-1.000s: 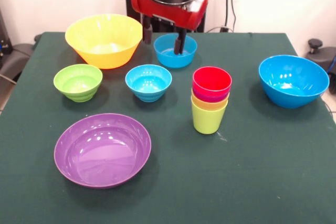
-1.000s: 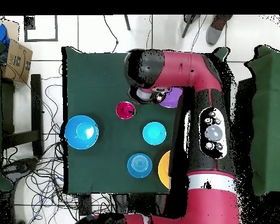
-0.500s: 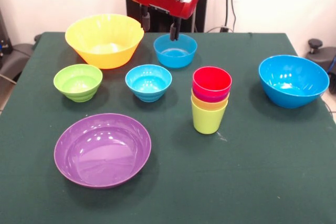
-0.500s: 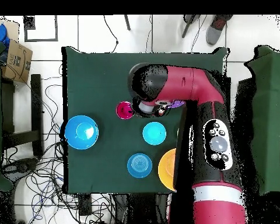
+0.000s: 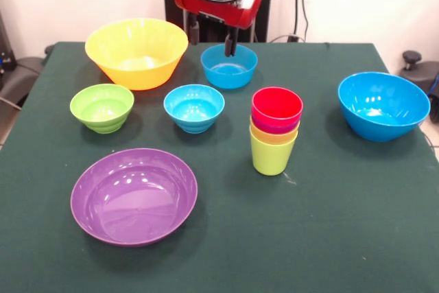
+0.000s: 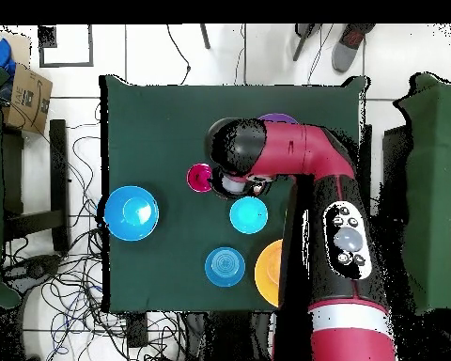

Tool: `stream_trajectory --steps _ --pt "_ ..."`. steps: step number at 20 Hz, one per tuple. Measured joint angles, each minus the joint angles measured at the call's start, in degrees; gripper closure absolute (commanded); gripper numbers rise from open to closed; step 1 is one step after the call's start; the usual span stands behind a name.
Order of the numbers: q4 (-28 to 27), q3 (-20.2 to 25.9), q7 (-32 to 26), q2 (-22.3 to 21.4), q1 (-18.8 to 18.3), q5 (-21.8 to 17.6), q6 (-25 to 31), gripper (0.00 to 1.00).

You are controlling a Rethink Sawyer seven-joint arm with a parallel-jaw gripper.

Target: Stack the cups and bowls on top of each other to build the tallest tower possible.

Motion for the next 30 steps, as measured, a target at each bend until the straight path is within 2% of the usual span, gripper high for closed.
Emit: stream_trajectory --steps 20,25,30 --pt "0.9 0.05 0.0 0.25 -0.6 0.0 -0.43 0.0" --pt "1.03 0.05 0.0 0.48 -1.48 0.0 -1.82 0.0" --pt "1.15 0.05 0.0 1.54 -2.82 0.0 -6.27 0.0"
